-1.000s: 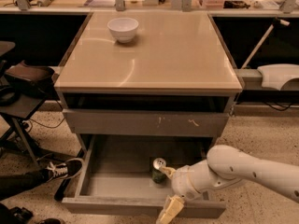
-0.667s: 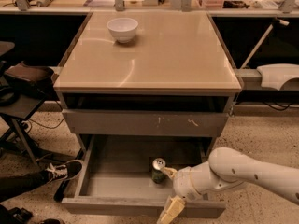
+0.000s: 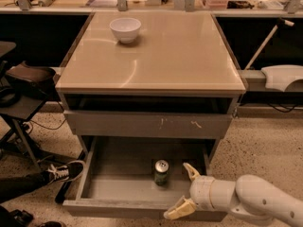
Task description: Pick green can from middle drawer and place on counter
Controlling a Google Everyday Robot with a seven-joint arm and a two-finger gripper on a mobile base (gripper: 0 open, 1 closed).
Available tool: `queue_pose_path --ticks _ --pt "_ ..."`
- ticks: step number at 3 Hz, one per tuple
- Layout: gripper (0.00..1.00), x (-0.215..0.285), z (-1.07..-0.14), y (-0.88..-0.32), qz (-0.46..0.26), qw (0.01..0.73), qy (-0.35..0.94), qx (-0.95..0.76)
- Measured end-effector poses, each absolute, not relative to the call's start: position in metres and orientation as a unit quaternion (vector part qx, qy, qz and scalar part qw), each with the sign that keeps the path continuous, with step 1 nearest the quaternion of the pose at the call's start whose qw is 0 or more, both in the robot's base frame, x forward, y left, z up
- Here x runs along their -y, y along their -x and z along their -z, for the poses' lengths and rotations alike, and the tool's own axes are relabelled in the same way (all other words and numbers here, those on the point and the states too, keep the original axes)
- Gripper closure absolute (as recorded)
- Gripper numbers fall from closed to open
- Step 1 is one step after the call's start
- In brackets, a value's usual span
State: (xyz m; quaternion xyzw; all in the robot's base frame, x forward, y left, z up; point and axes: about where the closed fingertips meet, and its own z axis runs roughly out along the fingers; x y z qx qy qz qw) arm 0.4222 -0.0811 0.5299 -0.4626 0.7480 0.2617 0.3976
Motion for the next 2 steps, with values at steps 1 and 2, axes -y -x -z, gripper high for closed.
queue_pose_path --ticks 1,2 --pt "0.0 0.097 -0.5486 -0.4375 -0.221 0.438 0.437 -0.754" --pt "0.0 0.0875 -0.5462 -0.4349 -0.214 0.43 0.449 -0.753"
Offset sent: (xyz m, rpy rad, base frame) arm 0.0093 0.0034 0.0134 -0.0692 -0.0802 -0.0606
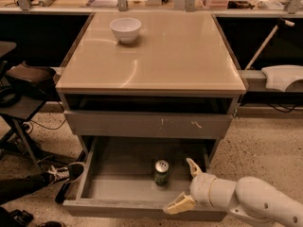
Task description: Pick green can from middle drawer and place on counter
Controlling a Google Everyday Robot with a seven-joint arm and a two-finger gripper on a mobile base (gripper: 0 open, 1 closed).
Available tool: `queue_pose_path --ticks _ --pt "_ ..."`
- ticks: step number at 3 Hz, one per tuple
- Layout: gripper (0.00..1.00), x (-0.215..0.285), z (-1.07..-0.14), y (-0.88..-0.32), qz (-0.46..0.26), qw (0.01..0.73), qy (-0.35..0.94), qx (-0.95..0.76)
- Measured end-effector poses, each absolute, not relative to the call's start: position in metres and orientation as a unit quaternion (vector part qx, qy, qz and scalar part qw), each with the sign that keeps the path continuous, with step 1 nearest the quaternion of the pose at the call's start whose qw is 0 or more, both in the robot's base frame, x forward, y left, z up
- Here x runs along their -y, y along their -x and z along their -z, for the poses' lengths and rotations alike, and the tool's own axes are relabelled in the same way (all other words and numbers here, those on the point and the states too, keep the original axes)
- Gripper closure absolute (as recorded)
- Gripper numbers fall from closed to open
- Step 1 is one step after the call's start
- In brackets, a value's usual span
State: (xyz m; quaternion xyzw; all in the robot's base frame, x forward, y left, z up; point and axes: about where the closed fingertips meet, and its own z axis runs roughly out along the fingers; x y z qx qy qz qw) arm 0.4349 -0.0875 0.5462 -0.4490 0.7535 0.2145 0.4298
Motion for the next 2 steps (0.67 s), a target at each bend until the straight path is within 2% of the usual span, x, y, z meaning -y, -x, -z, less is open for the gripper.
queue_pose_path --ticks 2 --pt "0.0 0.084 -0.469 -0.489 -0.172 0.373 0.385 -0.826"
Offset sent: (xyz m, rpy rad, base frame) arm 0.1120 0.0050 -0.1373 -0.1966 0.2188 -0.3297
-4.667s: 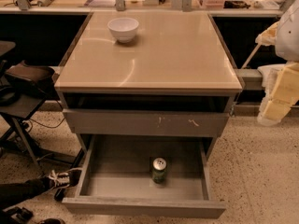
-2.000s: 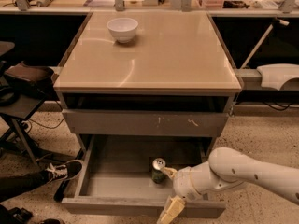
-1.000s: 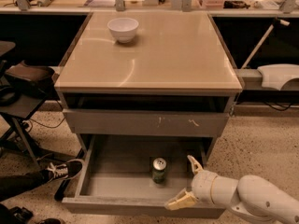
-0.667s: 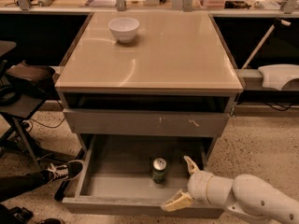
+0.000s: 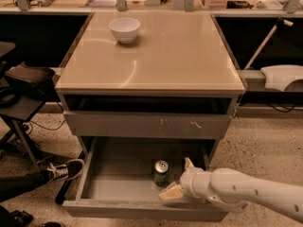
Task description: Pick green can from middle drawer and place on counter
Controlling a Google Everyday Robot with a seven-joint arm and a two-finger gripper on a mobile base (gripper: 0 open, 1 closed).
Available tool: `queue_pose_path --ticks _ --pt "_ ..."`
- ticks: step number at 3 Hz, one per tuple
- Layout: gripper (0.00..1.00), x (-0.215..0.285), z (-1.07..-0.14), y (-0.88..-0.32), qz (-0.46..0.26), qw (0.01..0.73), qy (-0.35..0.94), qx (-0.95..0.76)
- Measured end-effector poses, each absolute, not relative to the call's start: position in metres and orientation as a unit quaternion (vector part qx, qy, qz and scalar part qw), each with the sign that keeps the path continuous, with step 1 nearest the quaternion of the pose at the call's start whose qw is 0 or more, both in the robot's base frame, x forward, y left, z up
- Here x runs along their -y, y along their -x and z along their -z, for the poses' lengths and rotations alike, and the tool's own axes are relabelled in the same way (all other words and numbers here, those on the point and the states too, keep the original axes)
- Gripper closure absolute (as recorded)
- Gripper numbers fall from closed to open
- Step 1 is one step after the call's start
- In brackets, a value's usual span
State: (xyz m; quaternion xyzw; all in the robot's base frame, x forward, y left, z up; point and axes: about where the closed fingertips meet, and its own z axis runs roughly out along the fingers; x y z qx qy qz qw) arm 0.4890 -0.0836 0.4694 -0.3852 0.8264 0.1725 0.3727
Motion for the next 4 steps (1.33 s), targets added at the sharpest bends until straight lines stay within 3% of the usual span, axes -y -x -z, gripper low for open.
queue_pose_path --ticks 2,4 --pt "0.0 0.063 -0.456 -0.499 -0.181 0.361 0.4 -0.823" --pt "0.0 -0.002 -0.409 -0.488 -0.279 0.306 0.393 -0.821"
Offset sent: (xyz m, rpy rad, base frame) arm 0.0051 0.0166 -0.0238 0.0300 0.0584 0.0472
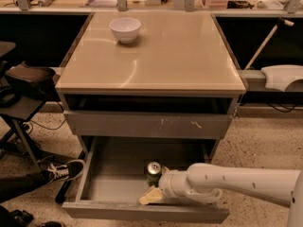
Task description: Pick green can from middle drawer and place on counter
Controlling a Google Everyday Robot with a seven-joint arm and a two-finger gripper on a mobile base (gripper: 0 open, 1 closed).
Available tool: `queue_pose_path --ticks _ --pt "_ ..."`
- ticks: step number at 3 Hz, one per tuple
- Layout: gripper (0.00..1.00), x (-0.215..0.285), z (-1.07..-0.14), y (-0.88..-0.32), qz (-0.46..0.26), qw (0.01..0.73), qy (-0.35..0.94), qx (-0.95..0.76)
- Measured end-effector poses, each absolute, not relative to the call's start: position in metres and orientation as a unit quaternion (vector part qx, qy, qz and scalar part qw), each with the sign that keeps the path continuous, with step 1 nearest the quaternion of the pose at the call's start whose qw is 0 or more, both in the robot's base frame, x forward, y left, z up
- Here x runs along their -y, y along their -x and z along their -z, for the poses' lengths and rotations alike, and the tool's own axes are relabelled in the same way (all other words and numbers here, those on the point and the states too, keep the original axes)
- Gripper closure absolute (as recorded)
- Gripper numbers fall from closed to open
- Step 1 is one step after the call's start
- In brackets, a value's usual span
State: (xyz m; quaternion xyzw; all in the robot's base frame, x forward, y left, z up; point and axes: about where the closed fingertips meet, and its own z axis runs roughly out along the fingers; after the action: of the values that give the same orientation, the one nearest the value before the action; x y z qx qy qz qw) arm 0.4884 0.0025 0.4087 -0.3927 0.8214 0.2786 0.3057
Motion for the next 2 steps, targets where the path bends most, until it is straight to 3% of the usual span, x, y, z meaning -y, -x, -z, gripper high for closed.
queue_pose_path --ticks 2 --pt "0.0 -0.021 -0.449 -0.527 -0.285 0.357 0.357 -0.815"
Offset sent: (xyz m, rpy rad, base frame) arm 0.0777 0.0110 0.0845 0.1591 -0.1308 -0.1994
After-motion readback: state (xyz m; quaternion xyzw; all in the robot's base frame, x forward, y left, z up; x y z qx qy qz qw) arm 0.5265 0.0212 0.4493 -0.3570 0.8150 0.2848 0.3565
